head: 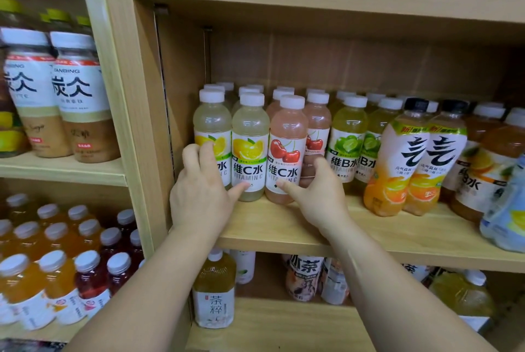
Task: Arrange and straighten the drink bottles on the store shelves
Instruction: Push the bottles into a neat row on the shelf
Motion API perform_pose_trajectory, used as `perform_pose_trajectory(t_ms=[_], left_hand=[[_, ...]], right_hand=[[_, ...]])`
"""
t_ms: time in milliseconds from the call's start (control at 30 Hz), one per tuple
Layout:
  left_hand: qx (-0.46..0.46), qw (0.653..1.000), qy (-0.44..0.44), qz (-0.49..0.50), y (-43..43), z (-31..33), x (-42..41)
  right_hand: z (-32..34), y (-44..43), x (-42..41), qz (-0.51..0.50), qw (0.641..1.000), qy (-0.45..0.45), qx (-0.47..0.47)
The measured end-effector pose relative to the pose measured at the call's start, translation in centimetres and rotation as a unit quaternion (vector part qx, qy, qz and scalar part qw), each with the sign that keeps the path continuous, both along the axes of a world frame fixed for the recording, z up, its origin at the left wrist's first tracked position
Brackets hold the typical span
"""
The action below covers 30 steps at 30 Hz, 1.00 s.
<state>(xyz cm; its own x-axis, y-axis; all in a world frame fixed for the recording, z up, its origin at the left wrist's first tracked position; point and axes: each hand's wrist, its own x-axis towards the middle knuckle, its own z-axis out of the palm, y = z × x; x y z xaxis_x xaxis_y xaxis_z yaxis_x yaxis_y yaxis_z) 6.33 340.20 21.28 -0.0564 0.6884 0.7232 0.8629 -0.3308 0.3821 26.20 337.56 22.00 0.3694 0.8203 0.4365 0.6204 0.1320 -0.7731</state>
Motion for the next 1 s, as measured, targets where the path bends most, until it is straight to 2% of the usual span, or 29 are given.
perform_pose_trajectory(t_ms=[300, 567, 767, 1000], left_hand=[[-0.011, 1.0, 0.018, -0.017, -0.4, -0.3, -0.4], [0.019, 0.992, -0.045, -0.113, -3.0, 0.1, 0.1], [-0.001, 0.981, -0.02, -0.191, -5.7, 0.8, 5.8], [-0.007, 0.954, 0.034, -0.296, -11.9, 2.0, 18.1]], right_hand=[[-0.4, -0.9, -0.5, 0.008, 0.999, 0.033, -0.009], [-0.2, -5.6, 2.6, -0.025, 0.998, 0.033, 0.049], [0.6, -11.4, 8.3, -0.075, 0.995, -0.003, 0.06], [0.4, -21.7, 18.7, -0.16, 0.985, 0.011, 0.06]])
